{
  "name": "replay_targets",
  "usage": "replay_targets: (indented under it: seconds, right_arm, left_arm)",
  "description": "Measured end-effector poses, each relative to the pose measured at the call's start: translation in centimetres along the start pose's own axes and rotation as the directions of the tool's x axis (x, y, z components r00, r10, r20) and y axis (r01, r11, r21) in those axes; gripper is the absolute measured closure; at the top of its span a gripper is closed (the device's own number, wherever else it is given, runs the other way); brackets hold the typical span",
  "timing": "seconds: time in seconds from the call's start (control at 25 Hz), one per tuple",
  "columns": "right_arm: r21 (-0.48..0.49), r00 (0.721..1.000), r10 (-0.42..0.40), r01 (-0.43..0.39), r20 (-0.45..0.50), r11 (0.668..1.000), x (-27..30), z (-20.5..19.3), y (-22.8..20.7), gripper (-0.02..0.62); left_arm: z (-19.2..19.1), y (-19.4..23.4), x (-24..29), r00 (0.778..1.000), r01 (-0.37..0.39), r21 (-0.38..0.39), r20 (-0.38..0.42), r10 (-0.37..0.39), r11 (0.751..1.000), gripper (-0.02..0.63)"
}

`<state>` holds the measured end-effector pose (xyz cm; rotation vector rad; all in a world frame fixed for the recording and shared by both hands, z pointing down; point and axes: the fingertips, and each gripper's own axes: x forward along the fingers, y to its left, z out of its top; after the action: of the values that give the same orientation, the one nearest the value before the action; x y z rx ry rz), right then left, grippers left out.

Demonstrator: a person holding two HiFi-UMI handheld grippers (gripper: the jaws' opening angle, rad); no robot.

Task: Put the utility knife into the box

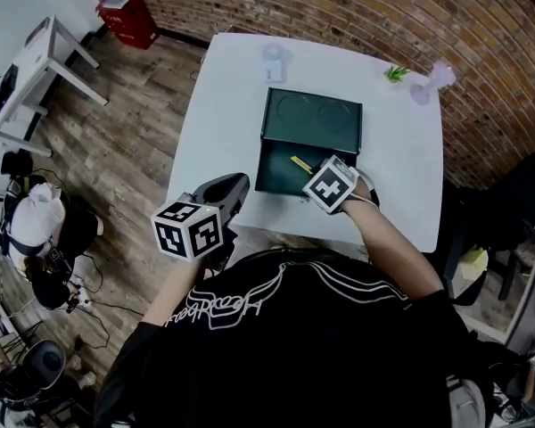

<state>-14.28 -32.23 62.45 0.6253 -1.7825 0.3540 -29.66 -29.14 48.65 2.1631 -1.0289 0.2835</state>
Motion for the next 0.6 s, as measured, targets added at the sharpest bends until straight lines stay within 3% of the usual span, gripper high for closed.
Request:
replay_targets:
  seconds: [0.48, 0.6]
  right_arm:
    - [-0.034, 0.998, 0.027, -0.029, -0.055, 0.999, 1.2, 0.3, 0.3, 0.526]
    - [-0.022, 0.999, 0.037, -0.038, -0.037, 0.999, 0.9, 0.3, 0.2, 0.47]
  left_arm:
    - [-0.5, 1.0, -0.2, 1.0, 0.007, -0.026, -0.007, -0.007, 1.0, 0.565]
    - [-0.4, 0.9, -0.3, 1.0, 0.007, -0.025, -0.003, -0.007, 1.0, 0.565]
